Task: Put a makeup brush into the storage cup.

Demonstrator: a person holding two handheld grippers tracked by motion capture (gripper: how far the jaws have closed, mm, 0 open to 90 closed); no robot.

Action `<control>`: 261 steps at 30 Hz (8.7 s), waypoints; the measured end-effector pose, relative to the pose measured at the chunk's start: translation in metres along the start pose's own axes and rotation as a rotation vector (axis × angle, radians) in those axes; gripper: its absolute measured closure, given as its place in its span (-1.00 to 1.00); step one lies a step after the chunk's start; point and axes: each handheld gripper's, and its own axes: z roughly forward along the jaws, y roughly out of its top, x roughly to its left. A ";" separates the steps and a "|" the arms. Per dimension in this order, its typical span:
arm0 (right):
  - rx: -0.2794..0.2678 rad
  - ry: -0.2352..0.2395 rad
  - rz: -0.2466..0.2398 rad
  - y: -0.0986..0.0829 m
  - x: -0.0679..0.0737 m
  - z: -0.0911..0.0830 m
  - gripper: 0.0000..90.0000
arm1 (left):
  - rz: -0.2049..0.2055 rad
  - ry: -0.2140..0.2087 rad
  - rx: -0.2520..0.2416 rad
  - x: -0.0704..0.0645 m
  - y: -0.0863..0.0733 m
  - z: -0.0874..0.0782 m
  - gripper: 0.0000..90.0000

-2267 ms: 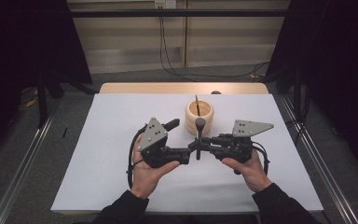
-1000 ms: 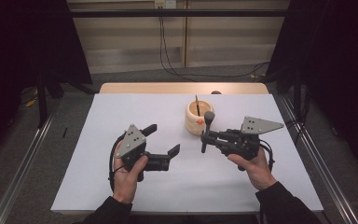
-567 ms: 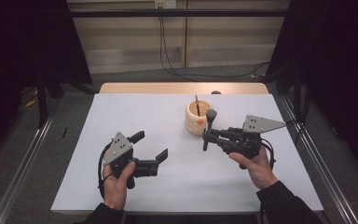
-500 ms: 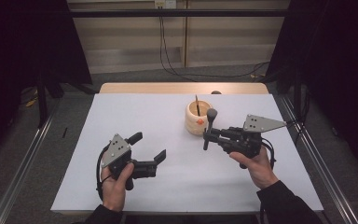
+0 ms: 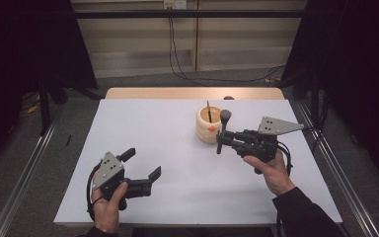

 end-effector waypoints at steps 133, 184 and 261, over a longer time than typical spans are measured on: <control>0.115 -0.314 0.115 -0.043 -0.111 0.077 0.74 | 0.002 0.015 0.014 0.022 -0.027 -0.011 -0.97; 0.048 -0.418 0.092 -0.031 -0.094 0.036 -0.93 | 0.001 0.003 0.001 0.020 -0.023 -0.012 -0.97; 0.018 -0.673 0.095 -0.101 0.022 -0.146 -0.95 | 0.019 0.022 0.001 0.014 -0.027 -0.023 -0.98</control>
